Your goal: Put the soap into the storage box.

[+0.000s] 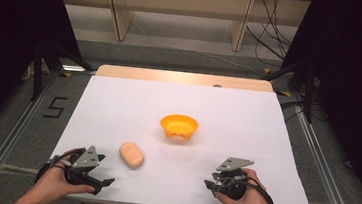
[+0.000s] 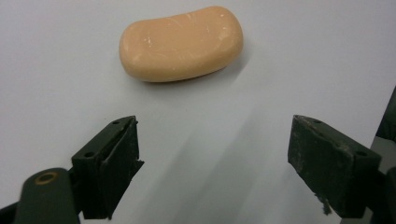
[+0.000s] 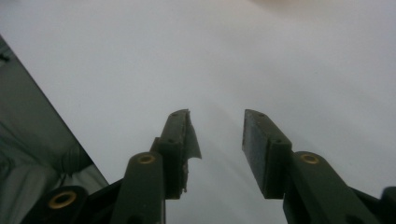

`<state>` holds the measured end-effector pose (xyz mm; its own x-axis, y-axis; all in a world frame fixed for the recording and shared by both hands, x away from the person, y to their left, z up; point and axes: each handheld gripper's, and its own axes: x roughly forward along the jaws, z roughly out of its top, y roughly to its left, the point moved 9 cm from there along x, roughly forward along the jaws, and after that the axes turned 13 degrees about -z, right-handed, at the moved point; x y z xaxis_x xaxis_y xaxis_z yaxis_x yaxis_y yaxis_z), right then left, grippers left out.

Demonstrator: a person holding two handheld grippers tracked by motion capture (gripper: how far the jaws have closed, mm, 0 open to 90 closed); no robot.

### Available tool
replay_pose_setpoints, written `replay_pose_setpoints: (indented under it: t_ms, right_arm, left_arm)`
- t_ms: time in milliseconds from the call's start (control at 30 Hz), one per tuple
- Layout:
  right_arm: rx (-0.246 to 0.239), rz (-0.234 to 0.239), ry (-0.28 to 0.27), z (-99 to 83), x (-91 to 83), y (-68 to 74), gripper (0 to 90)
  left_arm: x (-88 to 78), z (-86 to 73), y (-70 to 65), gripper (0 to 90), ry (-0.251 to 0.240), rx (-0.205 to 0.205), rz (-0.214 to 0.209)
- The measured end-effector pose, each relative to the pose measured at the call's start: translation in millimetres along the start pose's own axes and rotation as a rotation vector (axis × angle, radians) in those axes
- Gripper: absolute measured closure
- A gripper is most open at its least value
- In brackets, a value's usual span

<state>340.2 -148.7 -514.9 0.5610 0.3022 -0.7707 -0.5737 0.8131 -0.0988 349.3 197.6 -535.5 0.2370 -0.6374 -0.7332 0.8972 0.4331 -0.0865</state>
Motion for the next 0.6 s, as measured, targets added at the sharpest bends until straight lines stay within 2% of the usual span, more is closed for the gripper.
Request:
replay_pose_setpoints:
  t_ms: [33,100,133,167,233,333,433,467,600]
  right_arm:
    - [0.032,0.003,0.001,-1.8,-2.6,-0.8,58.4]
    - [0.032,-0.025,-0.052,-1.1,-2.4,-4.4,55.4]
    - [0.047,-0.017,-0.039,-1.7,-5.0,-4.8,51.4]
    - [0.045,-0.026,-0.058,-0.8,-3.9,-7.4,50.1]
    - [0.082,-0.024,-0.088,3.2,-6.6,-7.3,49.1]
    - [0.077,-0.034,-0.112,5.5,-8.9,-8.5,49.9]
    - [0.046,-0.049,-0.099,3.1,-8.7,-12.2,51.2]
    - [0.066,-0.045,-0.085,1.3,-8.5,-11.1,51.2]
    - [0.064,-0.035,-0.077,-1.7,-7.9,-13.1,51.2]
  left_arm:
    - [0.3,2.3,-0.7,15.9,-0.012,0.003,-0.004]
    - [-0.2,5.3,-0.9,15.5,-0.025,0.004,-0.005]
    - [-0.2,6.2,-0.9,15.4,-0.023,0.005,-0.015]
    - [-0.3,7.5,-0.7,15.4,-0.024,0.01,-0.021]
    - [-0.1,12.2,-0.9,15.4,-0.048,0.013,-0.017]
    - [-0.2,17.0,-0.8,15.4,-0.03,0.036,-0.039]
    - [-0.2,23.2,-0.6,15.4,-0.002,0.079,-0.063]
    - [0.1,24.5,0.8,15.3,0.011,0.094,-0.063]
    - [2.5,30.3,2.0,15.5,0.116,0.228,-0.103]
